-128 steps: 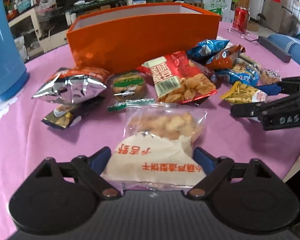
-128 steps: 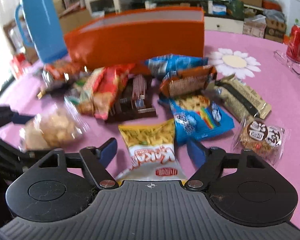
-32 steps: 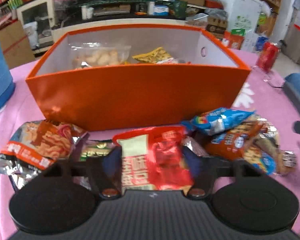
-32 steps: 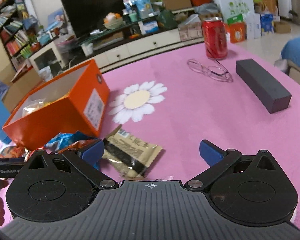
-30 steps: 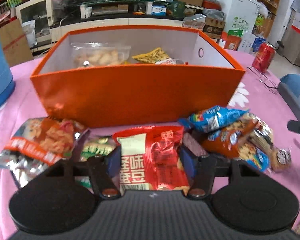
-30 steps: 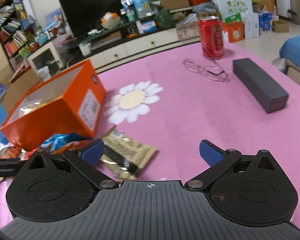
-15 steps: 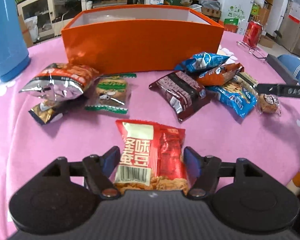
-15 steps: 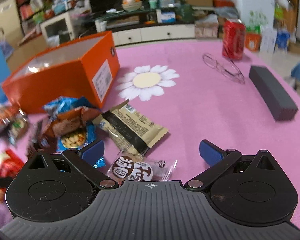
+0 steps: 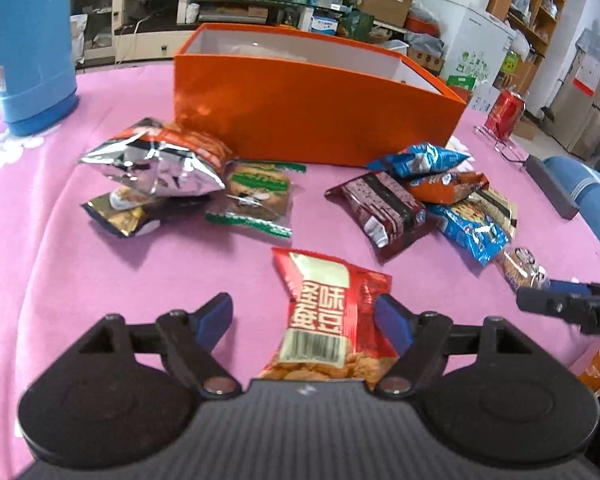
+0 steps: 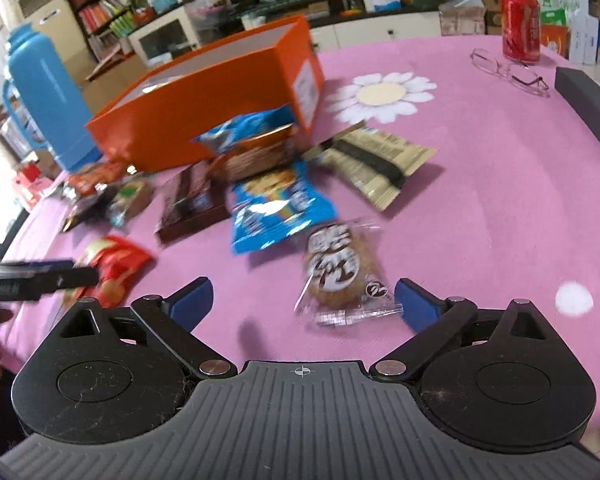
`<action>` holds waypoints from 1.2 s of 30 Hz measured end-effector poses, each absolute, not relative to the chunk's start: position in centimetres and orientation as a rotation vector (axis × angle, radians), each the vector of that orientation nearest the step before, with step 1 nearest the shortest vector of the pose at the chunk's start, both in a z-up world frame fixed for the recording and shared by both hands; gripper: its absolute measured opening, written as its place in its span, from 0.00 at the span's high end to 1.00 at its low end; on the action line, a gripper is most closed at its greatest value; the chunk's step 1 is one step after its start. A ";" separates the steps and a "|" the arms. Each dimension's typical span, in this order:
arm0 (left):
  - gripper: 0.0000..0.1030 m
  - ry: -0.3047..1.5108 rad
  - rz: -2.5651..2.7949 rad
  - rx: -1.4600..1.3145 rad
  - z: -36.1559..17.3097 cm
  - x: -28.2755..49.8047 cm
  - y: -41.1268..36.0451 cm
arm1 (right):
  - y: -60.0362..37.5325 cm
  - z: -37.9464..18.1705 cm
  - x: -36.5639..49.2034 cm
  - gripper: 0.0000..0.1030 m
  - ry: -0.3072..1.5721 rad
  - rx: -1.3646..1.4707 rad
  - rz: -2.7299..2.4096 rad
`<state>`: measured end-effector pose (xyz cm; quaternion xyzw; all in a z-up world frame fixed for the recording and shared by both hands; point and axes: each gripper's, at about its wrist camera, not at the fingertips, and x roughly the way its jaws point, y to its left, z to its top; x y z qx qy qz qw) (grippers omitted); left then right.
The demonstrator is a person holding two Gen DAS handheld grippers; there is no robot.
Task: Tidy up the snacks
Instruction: 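Grasp round cake packet with right gripper while left grasps red peanut bag, then carry the cake packet and red peanut bag over the orange box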
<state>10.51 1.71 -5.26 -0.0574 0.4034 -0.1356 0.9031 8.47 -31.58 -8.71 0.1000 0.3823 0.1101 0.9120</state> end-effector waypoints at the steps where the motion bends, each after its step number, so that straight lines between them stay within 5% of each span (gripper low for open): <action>1: 0.12 0.836 -0.278 -0.129 -5.2 10.5 1.9 | -31.2 -8.6 8.1 0.15 0.780 0.201 0.221; 2: 0.02 0.838 -0.272 -0.144 -5.3 10.5 2.0 | -31.0 -8.5 8.0 0.15 0.768 0.179 0.201; 13: 0.03 0.844 -0.338 0.013 -6.6 11.2 -1.9 | -29.9 -9.8 10.0 0.16 0.763 -0.025 0.126; 17: 0.17 0.837 -0.299 0.102 -7.4 11.5 -3.3 | -29.6 -10.2 10.2 0.16 0.745 -0.049 0.109; 18: 0.20 0.826 -0.298 0.114 -7.4 11.4 -3.4 | -29.5 -10.2 10.2 0.19 0.741 -0.052 0.105; 19: 0.37 0.818 -0.312 0.106 -7.3 11.3 -3.3 | -29.5 -10.2 10.1 0.24 0.732 -0.054 0.108; 20: 0.41 0.810 -0.314 0.104 -7.1 11.2 -3.2 | -29.5 -10.0 9.8 0.46 0.723 -0.054 0.106; 21: 0.41 0.813 -0.312 0.099 -7.1 11.2 -3.0 | -29.6 -9.7 9.6 0.82 0.717 -0.052 0.102; 32: 0.46 0.793 -0.305 -0.087 -4.7 11.3 -0.5 | -31.9 -6.9 7.5 0.85 0.635 0.130 0.110; 34: 0.55 0.758 -0.325 -0.127 -3.2 11.8 -0.1 | -31.7 -5.7 7.7 0.85 0.607 0.158 0.142; 36: 0.55 0.719 -0.347 -0.164 -1.3 12.8 0.2 | -31.3 -4.2 8.8 0.85 0.588 0.175 0.176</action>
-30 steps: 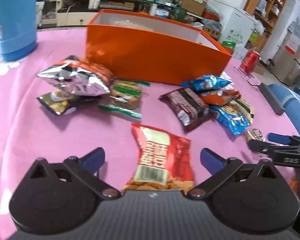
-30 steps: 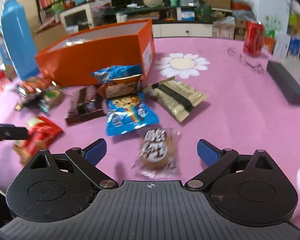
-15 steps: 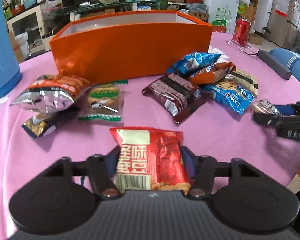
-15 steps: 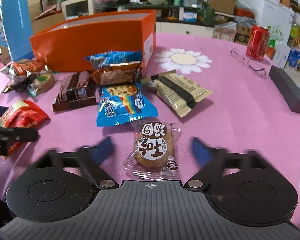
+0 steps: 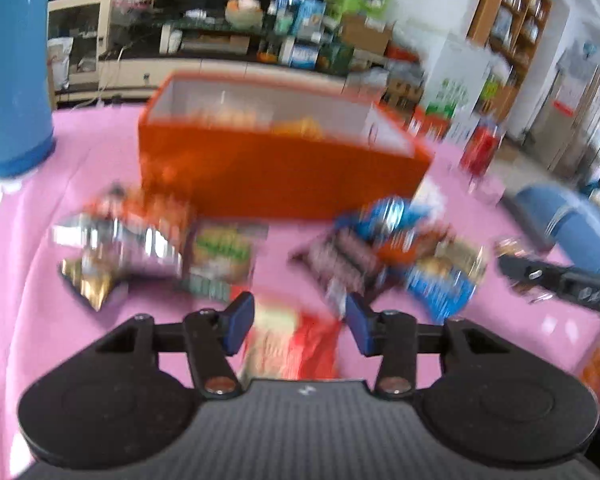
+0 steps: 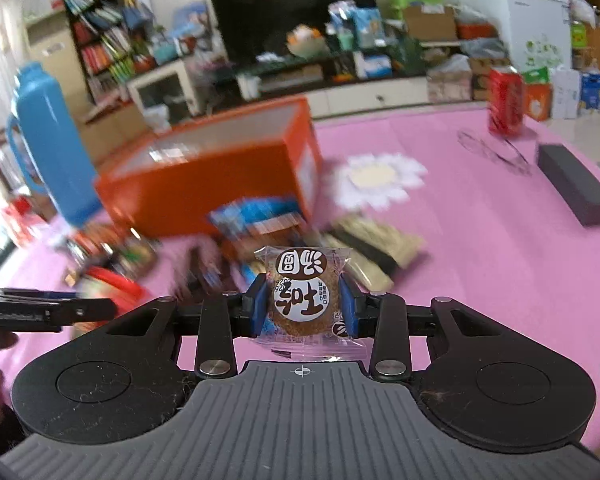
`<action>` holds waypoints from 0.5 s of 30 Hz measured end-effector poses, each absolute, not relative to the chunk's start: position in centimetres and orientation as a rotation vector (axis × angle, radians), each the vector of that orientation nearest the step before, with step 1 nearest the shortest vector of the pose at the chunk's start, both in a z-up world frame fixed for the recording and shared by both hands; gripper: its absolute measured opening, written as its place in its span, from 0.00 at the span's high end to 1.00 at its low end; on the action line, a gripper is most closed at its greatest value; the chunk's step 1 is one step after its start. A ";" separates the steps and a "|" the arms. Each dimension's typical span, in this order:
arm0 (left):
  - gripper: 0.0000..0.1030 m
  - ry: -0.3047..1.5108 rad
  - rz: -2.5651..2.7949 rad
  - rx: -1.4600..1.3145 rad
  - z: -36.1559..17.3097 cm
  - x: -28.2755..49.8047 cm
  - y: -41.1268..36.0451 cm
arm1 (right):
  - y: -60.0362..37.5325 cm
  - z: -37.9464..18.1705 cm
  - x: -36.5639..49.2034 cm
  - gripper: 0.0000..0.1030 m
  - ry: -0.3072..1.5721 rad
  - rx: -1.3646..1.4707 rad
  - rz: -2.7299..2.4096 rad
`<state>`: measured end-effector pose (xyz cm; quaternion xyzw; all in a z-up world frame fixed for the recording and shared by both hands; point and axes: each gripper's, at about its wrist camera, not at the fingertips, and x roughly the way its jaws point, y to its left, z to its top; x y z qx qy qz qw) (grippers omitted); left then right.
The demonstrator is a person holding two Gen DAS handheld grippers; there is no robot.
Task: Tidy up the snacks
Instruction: 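Carry the cake packet and red peanut bag over the orange box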
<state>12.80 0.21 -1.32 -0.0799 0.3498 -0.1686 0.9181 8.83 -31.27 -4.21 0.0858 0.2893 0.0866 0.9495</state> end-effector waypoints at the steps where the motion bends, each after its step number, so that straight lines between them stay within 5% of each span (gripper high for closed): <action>1: 0.54 0.704 -0.360 -0.175 -0.5 13.5 0.4 | -31.0 -3.5 9.7 0.85 0.580 0.173 0.193; 3: 0.54 0.689 -0.371 -0.169 0.8 14.6 0.5 | -30.4 -1.9 11.9 0.85 0.556 0.160 0.221; 5: 0.25 0.698 -0.344 -0.099 0.8 14.5 0.5 | -29.8 -0.8 13.8 0.85 0.541 0.140 0.225; 12: 0.20 0.806 -0.365 0.032 -3.9 11.8 -0.4 | -29.5 -4.9 11.5 0.84 0.632 0.095 0.194; 15: 0.08 0.817 -0.348 0.120 -4.9 11.2 -2.0 | -30.0 -6.6 11.2 0.84 0.697 0.106 0.175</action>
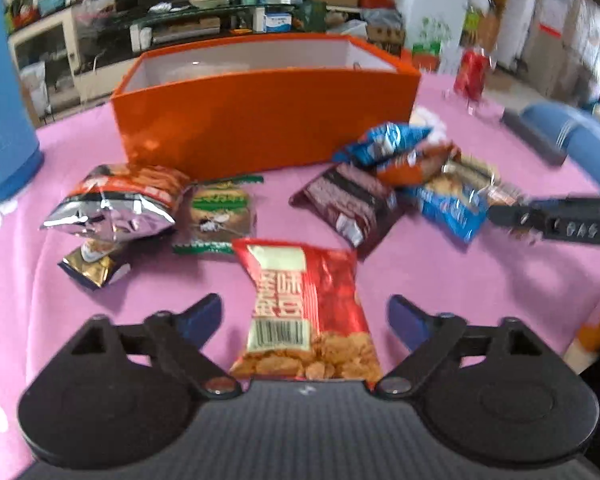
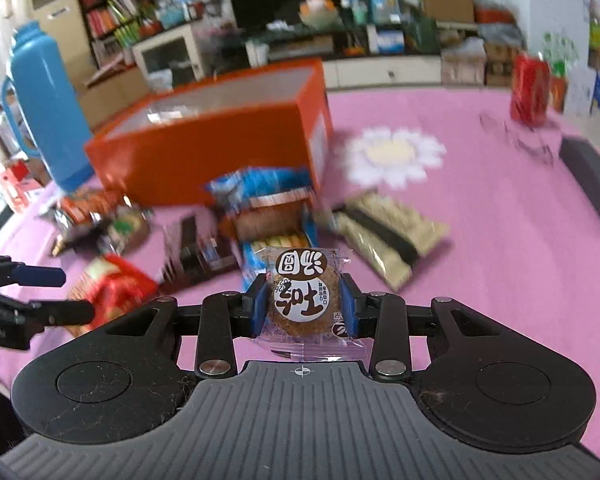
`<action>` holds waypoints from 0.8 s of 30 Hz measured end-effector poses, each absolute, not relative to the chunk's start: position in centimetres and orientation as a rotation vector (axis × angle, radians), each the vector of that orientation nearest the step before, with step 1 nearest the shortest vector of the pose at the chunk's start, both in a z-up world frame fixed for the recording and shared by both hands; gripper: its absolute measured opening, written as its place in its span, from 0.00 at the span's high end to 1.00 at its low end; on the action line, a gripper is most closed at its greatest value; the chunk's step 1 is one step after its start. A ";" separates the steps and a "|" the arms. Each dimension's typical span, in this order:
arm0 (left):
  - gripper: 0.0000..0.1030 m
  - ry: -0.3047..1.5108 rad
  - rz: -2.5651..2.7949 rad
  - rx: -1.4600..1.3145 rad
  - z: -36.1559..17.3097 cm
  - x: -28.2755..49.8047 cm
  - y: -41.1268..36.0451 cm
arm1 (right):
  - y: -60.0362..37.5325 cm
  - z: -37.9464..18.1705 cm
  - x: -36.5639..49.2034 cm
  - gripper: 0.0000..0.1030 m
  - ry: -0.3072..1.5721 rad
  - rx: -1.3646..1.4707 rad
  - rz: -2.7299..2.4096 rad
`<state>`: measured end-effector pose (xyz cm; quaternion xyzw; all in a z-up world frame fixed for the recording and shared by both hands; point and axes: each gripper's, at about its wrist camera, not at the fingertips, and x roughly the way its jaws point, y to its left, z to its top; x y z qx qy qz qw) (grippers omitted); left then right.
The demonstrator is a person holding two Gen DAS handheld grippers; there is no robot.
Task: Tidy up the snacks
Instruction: 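Carry the cake packet and red peanut bag over the orange box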
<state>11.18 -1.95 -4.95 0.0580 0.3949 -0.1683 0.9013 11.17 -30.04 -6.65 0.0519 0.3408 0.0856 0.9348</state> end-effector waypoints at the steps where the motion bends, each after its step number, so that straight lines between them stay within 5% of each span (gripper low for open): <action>1: 0.08 0.809 -0.333 0.146 -5.4 11.0 -2.1 | -30.1 -6.8 11.0 0.84 0.700 0.088 0.162; 6: 0.20 0.835 -0.318 0.143 -7.3 11.9 -2.0 | -31.2 -8.2 11.0 0.84 0.738 0.108 0.119; 8: 0.43 0.830 -0.317 0.112 -6.9 12.3 -1.7 | -31.3 -8.7 11.2 0.84 0.746 0.115 0.125; 14: 0.49 0.807 -0.307 -0.113 -4.0 11.1 1.7 | -31.7 -8.4 10.0 0.86 0.727 0.159 0.150; 16: 0.71 0.769 -0.325 -0.145 -2.3 10.1 2.7 | -32.1 -7.4 9.2 0.86 0.692 0.221 0.171; 21: 0.67 0.747 -0.358 -0.156 -0.3 11.2 3.0 | -31.4 -4.1 9.4 0.86 0.614 0.261 0.234; 24: 0.41 0.794 -0.273 -0.069 -1.9 11.0 2.3 | -30.1 -3.9 10.6 0.86 0.610 0.195 0.224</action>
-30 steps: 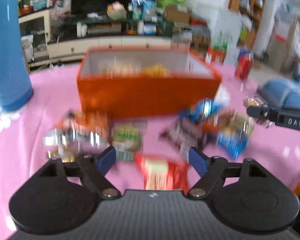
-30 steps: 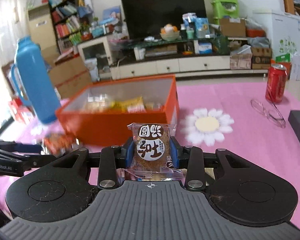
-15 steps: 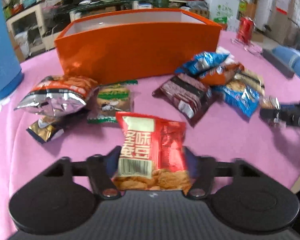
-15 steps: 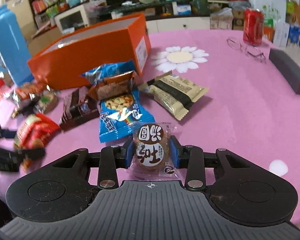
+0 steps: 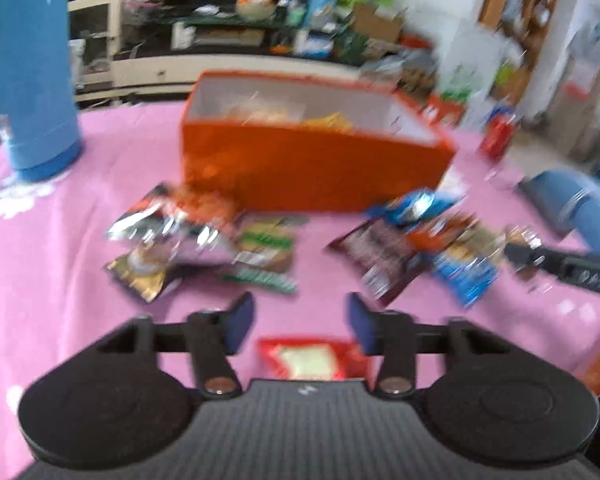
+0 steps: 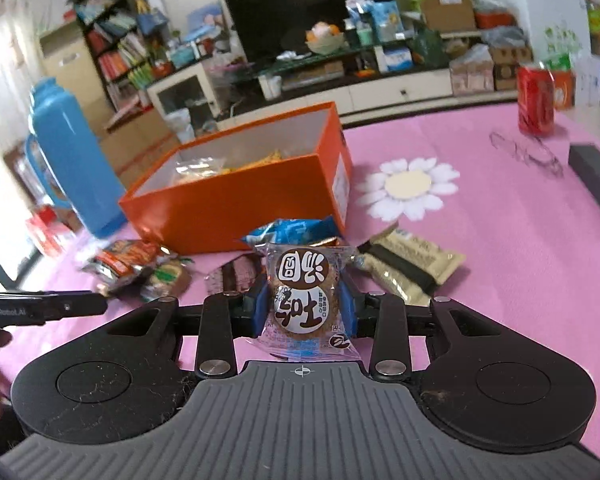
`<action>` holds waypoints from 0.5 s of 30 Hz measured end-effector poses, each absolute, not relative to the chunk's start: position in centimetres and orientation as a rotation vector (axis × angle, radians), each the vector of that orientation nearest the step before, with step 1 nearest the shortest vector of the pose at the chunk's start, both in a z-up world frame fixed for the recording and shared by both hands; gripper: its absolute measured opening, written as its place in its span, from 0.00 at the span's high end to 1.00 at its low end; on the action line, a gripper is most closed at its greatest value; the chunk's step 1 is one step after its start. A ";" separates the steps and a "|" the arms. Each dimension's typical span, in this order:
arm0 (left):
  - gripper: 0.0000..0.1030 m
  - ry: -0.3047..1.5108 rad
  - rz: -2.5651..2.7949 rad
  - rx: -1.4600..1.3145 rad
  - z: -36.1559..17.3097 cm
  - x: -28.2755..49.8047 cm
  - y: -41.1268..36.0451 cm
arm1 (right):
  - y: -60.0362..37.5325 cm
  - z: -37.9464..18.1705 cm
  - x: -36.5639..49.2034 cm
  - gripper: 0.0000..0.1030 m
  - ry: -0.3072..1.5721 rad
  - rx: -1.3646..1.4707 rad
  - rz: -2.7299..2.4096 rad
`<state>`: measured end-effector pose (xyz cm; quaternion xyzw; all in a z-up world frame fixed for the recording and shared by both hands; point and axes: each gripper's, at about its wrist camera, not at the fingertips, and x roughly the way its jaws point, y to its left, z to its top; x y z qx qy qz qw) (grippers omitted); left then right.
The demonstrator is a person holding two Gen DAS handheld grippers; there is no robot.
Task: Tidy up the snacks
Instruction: 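Carry the cake packet and red peanut bag over the orange box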
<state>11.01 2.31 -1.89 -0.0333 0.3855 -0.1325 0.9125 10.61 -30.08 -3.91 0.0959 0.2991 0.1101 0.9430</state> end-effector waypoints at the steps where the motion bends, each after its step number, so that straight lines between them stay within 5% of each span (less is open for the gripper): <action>1: 0.40 0.800 -0.270 -0.060 -2.4 10.4 2.3 | -29.6 -4.4 10.7 0.86 0.619 0.153 0.210; 15: 0.33 0.877 -0.347 0.082 -5.0 7.7 0.3 | -32.3 -9.3 11.4 0.85 0.753 0.220 0.142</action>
